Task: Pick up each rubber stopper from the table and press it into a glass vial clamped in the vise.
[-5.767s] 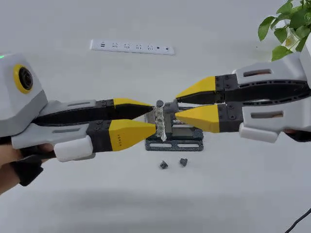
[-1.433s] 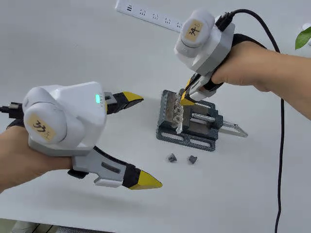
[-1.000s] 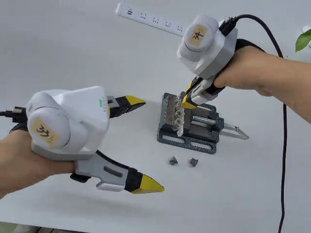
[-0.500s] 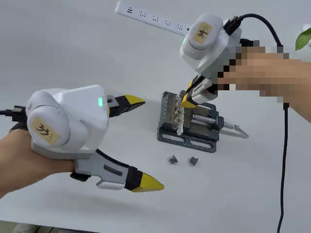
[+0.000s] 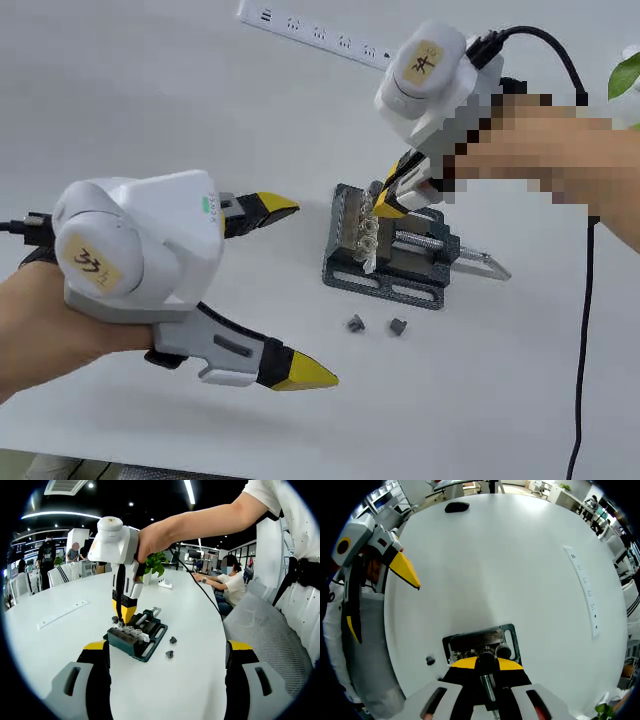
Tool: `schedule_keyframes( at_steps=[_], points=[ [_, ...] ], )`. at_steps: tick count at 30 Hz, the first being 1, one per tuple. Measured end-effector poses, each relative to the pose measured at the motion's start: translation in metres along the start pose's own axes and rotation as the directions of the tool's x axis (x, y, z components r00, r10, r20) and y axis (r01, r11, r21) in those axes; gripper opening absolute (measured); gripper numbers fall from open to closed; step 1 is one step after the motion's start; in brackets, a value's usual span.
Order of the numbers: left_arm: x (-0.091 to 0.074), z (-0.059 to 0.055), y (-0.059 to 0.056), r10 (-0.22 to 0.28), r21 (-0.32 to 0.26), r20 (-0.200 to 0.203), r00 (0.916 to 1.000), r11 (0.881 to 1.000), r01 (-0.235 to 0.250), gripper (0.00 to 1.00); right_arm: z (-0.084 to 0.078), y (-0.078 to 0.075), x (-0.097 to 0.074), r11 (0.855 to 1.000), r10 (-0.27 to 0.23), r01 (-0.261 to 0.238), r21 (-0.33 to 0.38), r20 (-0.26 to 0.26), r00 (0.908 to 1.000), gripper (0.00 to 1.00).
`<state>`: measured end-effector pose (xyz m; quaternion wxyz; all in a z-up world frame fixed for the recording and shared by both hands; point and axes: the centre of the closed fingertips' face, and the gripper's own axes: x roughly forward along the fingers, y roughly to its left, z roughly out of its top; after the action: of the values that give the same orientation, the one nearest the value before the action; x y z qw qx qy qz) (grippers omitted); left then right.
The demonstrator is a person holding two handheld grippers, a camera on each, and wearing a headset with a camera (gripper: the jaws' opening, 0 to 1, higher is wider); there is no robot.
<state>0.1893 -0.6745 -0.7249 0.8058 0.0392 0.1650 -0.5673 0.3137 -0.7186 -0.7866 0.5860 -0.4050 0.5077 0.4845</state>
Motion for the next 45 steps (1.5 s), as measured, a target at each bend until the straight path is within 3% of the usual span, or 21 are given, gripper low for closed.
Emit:
schedule_keyframes(
  at_steps=[15,45],
  points=[
    [0.000,-0.001,0.000,-0.003,0.000,0.001,1.0000,1.000,0.003,0.95,0.003,0.003,-0.018,1.000,-0.017,0.017,0.014,0.062,0.9979,0.05],
    [0.001,-0.002,0.000,-0.003,-0.013,-0.002,1.0000,1.000,0.003,0.95,0.005,0.000,-0.004,1.000,0.000,-0.001,0.006,0.068,0.9977,0.01]
  ],
)
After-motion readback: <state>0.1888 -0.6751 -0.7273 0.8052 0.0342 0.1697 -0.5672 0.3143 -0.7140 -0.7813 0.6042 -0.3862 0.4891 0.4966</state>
